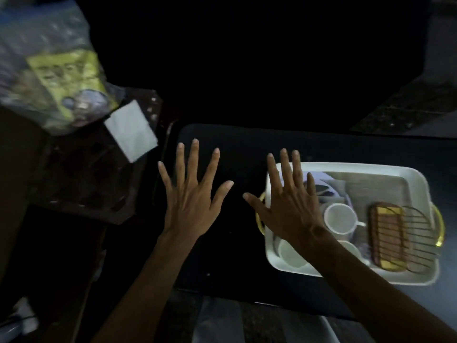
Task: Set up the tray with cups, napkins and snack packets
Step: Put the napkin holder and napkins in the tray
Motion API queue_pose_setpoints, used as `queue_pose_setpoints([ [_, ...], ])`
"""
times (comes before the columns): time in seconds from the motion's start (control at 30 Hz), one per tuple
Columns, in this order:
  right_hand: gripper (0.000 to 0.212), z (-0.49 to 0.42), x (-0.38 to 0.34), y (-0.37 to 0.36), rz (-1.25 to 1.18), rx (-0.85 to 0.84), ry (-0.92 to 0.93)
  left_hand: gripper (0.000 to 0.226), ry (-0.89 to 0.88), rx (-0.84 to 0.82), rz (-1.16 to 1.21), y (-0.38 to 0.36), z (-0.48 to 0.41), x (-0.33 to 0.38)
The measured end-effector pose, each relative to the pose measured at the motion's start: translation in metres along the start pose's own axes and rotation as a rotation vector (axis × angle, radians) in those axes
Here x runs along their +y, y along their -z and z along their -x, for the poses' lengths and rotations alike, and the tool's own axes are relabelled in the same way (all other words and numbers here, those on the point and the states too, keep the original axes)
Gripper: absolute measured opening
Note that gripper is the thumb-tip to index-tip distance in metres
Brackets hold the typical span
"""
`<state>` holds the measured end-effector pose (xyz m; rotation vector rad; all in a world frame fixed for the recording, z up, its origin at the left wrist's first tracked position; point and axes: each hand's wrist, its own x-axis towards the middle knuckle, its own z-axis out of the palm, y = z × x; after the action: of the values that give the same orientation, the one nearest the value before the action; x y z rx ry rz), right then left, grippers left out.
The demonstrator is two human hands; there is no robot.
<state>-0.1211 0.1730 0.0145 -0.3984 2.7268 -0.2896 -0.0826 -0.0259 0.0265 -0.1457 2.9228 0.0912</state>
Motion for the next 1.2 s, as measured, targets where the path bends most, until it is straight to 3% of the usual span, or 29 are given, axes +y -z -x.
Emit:
queue_pose_setpoints([
  [0.37, 0.091, -0.077, -0.146, -0.029, -0.056, -0.024, 0.133, 0.070, 0.225, 0.010, 0.134, -0.010, -0.016, -0.150],
  [0.53, 0.080, -0.122, -0.198, -0.045, -0.592, -0.106, -0.112, 0.069, 0.213, -0.034, 0.196, -0.024, -0.022, -0.180],
  [0.63, 0.066, -0.145, -0.217, -0.052, -0.785, -0.093, -0.248, 0.074, 0.173, -0.107, 0.225, -0.027, -0.024, -0.186],
  [0.77, 0.054, -0.162, -0.230, -0.059, -0.802, -0.114, -0.310, 0.082, 0.144, -0.143, 0.231, -0.024, -0.022, -0.185],
  [0.93, 0.036, -0.167, -0.234, -0.064, -0.783, -0.118, -0.328, 0.061, 0.137, -0.152, 0.263, -0.020, -0.013, -0.180],
  [1.03, 0.031, -0.158, -0.231, -0.061, -0.973, -0.173, -0.357, 0.057, 0.254, 0.005, 0.627, -0.016, -0.003, -0.169],
  [1.1, 0.023, -0.143, -0.226, -0.055, -1.148, -0.237, -0.374, 0.048, 0.519, 0.147, 0.997, -0.013, 0.001, -0.162],
  [1.2, 0.022, -0.112, -0.212, -0.045, -1.361, -0.362, -0.412, 0.051, 0.897, 0.114, 1.493, -0.004, 0.001, -0.149],
])
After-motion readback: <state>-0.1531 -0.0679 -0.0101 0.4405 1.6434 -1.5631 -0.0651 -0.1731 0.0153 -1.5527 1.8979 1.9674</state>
